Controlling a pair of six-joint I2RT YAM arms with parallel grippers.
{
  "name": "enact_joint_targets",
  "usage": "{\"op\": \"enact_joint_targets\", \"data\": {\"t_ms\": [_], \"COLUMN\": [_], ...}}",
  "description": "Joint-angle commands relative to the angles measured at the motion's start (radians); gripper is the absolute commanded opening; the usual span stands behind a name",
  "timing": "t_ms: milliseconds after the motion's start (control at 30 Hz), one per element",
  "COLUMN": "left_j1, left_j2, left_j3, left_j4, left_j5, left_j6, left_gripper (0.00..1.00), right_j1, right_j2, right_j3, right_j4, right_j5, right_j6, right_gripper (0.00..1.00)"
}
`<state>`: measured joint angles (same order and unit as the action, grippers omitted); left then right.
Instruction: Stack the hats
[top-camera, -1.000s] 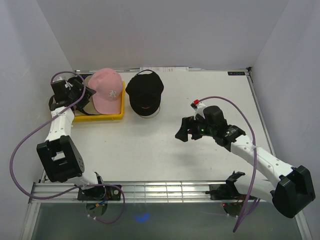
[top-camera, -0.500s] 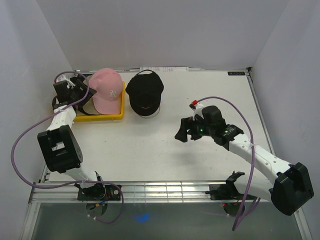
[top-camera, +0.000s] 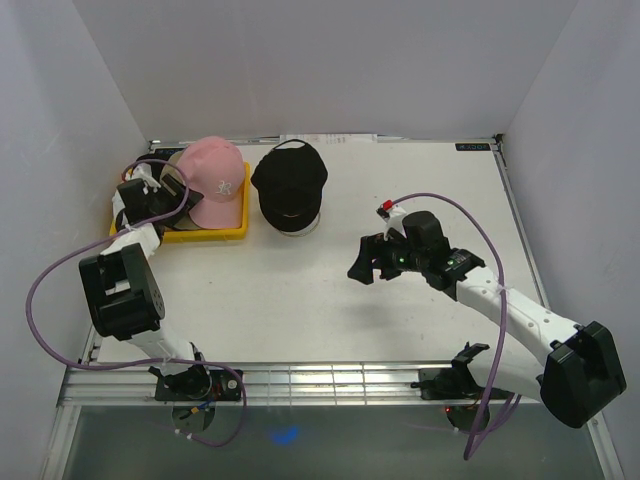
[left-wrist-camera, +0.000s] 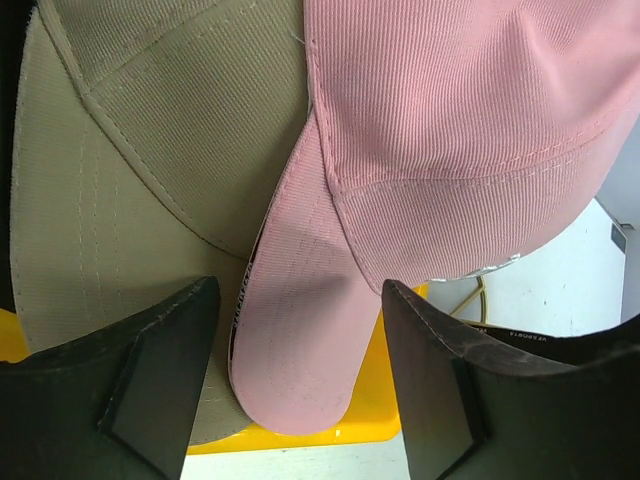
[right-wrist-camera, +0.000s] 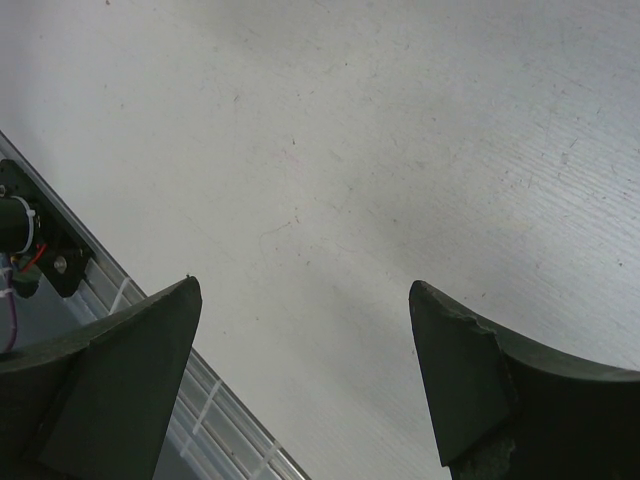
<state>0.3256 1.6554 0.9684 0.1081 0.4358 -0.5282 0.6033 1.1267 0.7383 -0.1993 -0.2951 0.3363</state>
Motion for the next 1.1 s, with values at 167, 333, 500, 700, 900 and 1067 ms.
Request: {"op": "enact_joint_targets", "data": {"t_ms": [167, 333, 500, 700, 900, 1067], "left_j1": [0.006, 0.006, 0.006, 0.006, 0.007, 0.009], "left_j2": [-0.025, -0.043, -0.057, -0.071, -0.071, -0.062], "left_j3": [-0.069, -0.082, -0.076, -0.048, -0.019, 0.004], "left_j4": [0.11, 0.14, 0.15, 0.15, 0.15, 0.15], "left_j5": [0.049, 0.072, 0.086, 0.104, 0.13, 0.156], "left_j6": [-0.026, -0.055, -0.079, -0.105, -0.133, -0.174], "left_gripper": [0.73, 0.63, 0.46, 0.27, 0.11, 0.0], "right_j1": [-0.004, -0.004, -0.002, -0.004, -0.004, -0.002], "right_j2": [0.012, 0.015, 0.015, 0.012, 0.005, 0.005], "right_j3": [-0.007, -0.008, -0.01, -0.013, -0.016, -0.014], "right_j4": [0.057, 0.063, 0.066, 0.067, 0.064, 0.058], "right_j5": [-0.018, -0.021, -0.024, -0.026, -0.024, -0.018], "right_j6": [-0.005, 0.001, 0.006, 0.013, 0.013, 0.012], "right_gripper": [0.9, 0.9, 0.9, 0.9, 0.9, 0.9]}}
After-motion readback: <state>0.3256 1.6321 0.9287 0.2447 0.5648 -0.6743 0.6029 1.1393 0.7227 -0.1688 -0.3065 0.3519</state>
